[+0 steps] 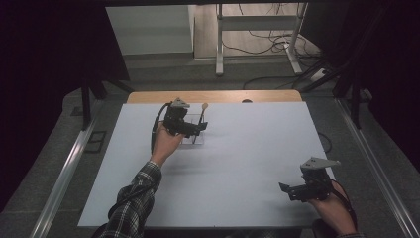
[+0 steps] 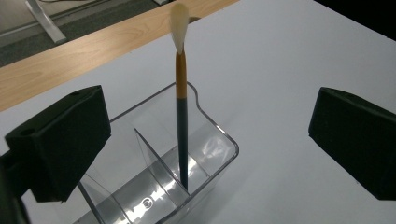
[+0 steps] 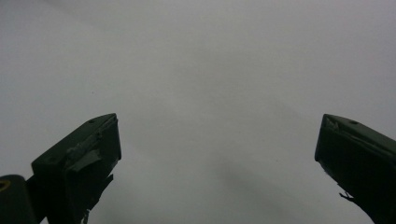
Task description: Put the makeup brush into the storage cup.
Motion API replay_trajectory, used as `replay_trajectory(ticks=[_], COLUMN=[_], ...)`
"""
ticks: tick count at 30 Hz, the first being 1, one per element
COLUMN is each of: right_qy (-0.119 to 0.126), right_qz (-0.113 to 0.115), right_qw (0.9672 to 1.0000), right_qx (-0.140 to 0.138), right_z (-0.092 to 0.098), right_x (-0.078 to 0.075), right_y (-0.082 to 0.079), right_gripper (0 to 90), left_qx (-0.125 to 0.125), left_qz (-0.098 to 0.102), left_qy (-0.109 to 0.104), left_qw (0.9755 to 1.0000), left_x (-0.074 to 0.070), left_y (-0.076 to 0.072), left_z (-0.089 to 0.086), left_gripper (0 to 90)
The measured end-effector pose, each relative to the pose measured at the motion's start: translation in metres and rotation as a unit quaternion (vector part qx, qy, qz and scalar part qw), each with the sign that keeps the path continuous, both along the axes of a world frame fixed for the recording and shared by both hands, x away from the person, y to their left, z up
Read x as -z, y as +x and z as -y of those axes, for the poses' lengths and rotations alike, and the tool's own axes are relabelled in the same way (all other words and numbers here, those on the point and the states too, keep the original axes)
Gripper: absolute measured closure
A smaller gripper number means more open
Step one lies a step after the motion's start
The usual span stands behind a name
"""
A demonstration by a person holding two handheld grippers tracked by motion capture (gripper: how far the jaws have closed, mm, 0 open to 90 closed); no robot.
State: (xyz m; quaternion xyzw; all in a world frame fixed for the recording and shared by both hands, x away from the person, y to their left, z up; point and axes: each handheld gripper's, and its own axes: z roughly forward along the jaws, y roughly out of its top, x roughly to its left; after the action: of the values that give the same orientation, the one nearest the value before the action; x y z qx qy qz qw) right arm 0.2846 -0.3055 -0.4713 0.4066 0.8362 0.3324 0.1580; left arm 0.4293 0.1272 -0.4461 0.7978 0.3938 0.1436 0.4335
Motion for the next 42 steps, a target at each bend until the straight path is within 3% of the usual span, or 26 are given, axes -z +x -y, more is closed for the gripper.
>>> replay_trajectory(ticks=[26,42], right_qy=[0.001,0.0], right_qz=[0.001,0.001], right_qw=[1.0,1.0], right_qx=[-0.002,-0.005], right_z=[0.0,-0.001], right_x=[0.0,0.0], right_y=[0.0,0.0], right_gripper=[0.0,0.0], left_qx=[0.0,-0.006], left_qz=[-0.005,-0.007], left_qy=[0.0,-0.008], left_qw=[1.0,0.9999], left_x=[-0.001,0.009], left_y=[-0.017,-0.034], left_z=[-0.02,-0.039], left_gripper=[0.0,0.0])
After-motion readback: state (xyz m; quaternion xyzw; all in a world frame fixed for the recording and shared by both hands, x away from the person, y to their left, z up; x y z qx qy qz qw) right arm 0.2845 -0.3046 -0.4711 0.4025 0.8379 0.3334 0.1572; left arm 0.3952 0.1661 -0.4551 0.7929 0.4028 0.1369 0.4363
